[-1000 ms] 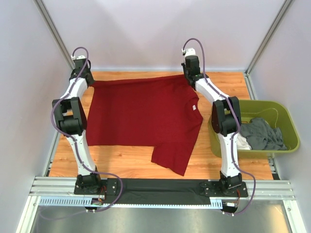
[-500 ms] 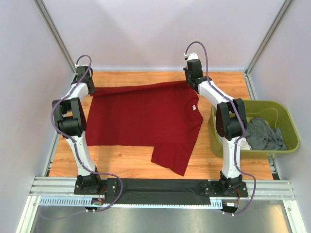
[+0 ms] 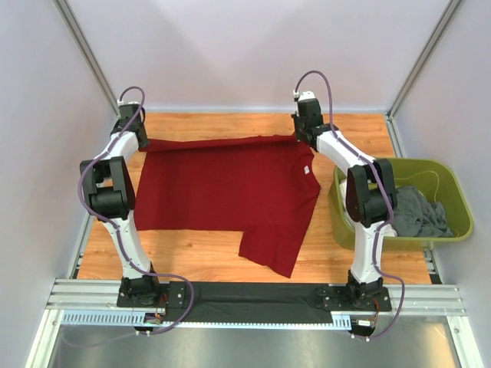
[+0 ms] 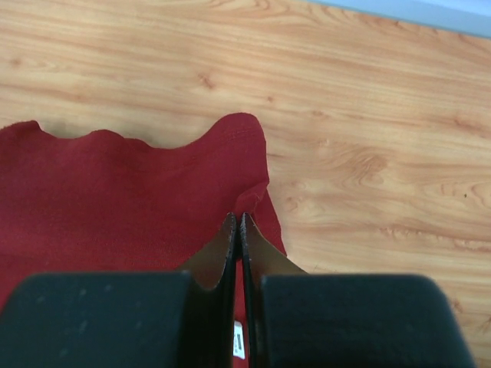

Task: Fold and stack the t-shirts
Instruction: Fold the tshirt

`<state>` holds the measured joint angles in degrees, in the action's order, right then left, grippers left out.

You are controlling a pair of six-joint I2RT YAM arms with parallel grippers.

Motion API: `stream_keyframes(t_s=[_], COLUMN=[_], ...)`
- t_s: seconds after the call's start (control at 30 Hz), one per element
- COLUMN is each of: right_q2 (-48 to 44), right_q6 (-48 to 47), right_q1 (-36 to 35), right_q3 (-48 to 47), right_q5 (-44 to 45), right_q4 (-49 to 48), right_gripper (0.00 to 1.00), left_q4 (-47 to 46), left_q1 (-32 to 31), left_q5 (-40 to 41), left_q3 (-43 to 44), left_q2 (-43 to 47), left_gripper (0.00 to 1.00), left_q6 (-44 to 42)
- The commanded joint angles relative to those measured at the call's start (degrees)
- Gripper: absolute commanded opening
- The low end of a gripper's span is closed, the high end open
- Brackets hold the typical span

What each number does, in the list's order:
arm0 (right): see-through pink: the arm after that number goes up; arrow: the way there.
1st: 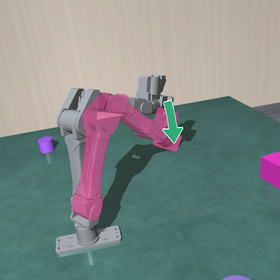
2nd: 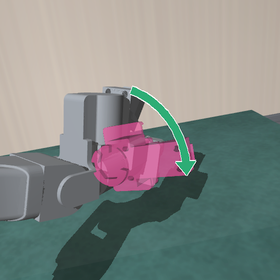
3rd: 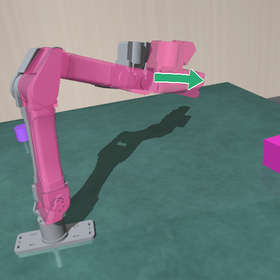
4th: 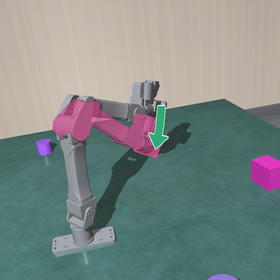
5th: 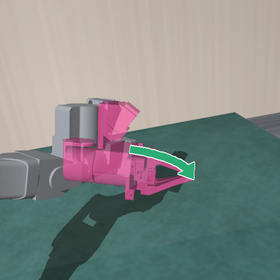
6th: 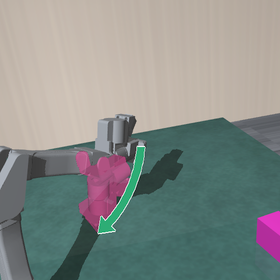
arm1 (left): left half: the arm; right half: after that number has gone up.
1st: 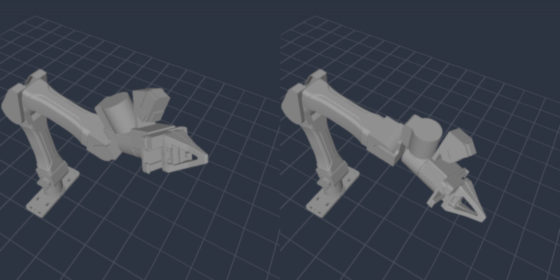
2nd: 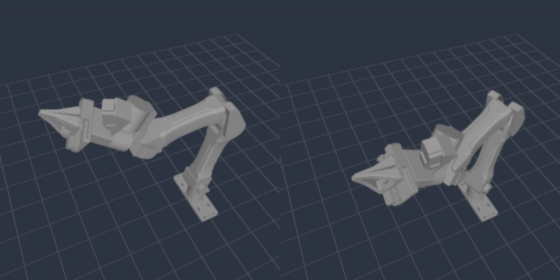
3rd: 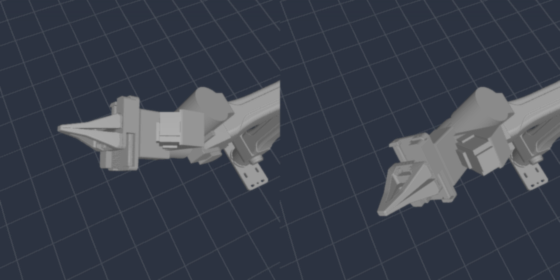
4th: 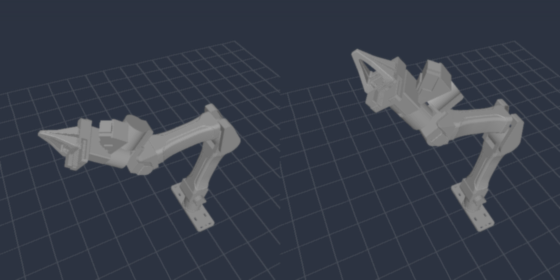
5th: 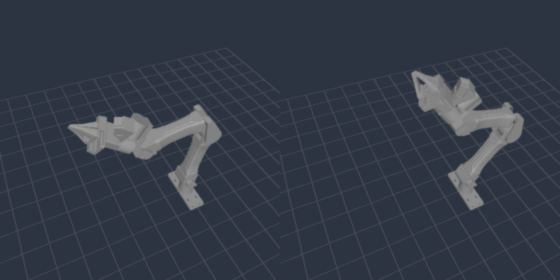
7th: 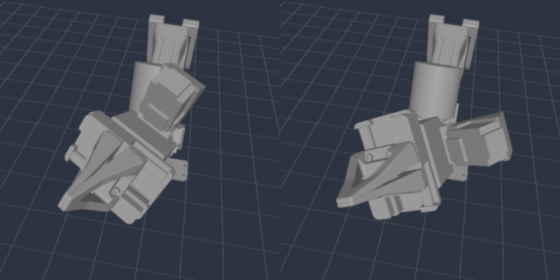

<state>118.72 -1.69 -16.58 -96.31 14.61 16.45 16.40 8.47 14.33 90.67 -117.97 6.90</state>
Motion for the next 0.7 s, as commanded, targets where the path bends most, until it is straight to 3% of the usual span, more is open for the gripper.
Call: stream_keyframes(t_s=[0.0,0.67], right_q2=[-4.2,-5.3], right_q6=[1.3,3.8], right_q1=[0.2,-0.4], right_q3=[2.1,9.9], right_q5=[0.4,0.5], right_q4=[1.7,7.5], right_gripper=[0.00,0.00], left_q4=[-1.4,2.7], left_q1=[1.2,1.2], left_q5=[3.6,3.6], left_q3=[0.2,2.3], left_q2=[2.8,-0.6], left_gripper=[0.00,0.00], left_q6=[-2.5,-6.8])
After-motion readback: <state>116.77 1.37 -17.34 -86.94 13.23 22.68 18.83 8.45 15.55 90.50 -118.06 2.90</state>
